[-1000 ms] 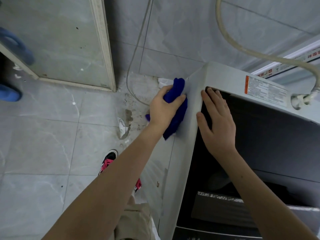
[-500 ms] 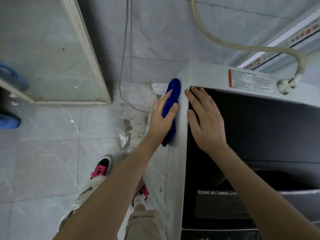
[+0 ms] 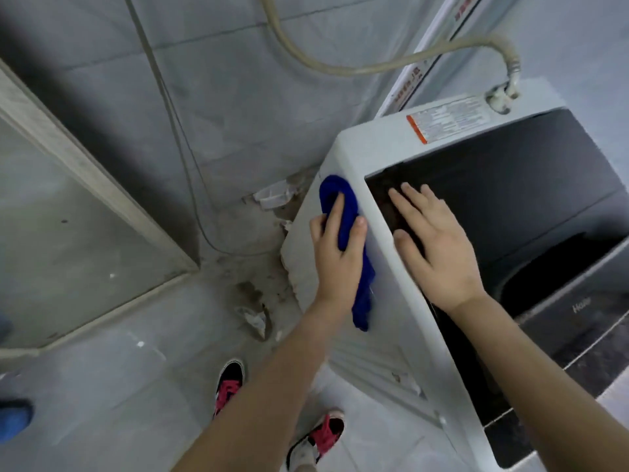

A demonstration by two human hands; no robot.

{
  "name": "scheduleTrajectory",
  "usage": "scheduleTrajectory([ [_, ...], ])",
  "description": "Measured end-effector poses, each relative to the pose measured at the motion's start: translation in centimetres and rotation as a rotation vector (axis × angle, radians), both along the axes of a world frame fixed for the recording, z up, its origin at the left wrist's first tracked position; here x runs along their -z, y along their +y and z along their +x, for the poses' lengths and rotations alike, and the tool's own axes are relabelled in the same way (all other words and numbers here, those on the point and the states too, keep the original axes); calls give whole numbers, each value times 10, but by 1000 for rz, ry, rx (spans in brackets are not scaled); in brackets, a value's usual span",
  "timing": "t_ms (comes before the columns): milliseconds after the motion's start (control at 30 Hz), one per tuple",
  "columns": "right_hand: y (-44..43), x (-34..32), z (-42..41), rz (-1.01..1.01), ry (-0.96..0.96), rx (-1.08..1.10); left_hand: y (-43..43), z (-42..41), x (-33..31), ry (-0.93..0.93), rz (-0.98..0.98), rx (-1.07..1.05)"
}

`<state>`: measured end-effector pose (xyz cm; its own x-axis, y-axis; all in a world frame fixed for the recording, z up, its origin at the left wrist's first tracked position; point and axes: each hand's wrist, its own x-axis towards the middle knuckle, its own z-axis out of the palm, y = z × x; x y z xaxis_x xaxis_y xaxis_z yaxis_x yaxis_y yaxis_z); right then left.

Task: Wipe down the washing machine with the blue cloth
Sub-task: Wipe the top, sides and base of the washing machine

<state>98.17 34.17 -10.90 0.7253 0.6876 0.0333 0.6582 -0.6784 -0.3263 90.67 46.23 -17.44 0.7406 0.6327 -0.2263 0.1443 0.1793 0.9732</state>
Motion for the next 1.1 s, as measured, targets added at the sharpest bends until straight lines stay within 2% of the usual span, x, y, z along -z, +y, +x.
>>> scheduleTrajectory([
  [100, -32, 7, -53, -18, -31, 208, 23, 14, 0, -22, 47, 31],
  [200, -62, 14, -93, -33, -64, 321, 13, 7, 1, -19, 70, 23],
  [467, -69, 20, -98, 63, -100, 338, -44, -43, 19, -117, 65, 142],
  [633, -71, 22, -101, 114, -125, 338, -42, -44, 31, -174, 196, 182],
  [767, -70, 25, -106, 236, -158, 373, -36, -38, 61, -261, 391, 181],
  [833, -77, 28, -115, 225, -231, 394, -31, -34, 80, -344, 521, 154],
  [967, -113, 55, -157, -65, -521, 520, -28, -26, 111, -528, 621, 118],
  [1100, -131, 98, -179, -77, -876, 605, -33, -21, 130, -675, 687, 62],
])
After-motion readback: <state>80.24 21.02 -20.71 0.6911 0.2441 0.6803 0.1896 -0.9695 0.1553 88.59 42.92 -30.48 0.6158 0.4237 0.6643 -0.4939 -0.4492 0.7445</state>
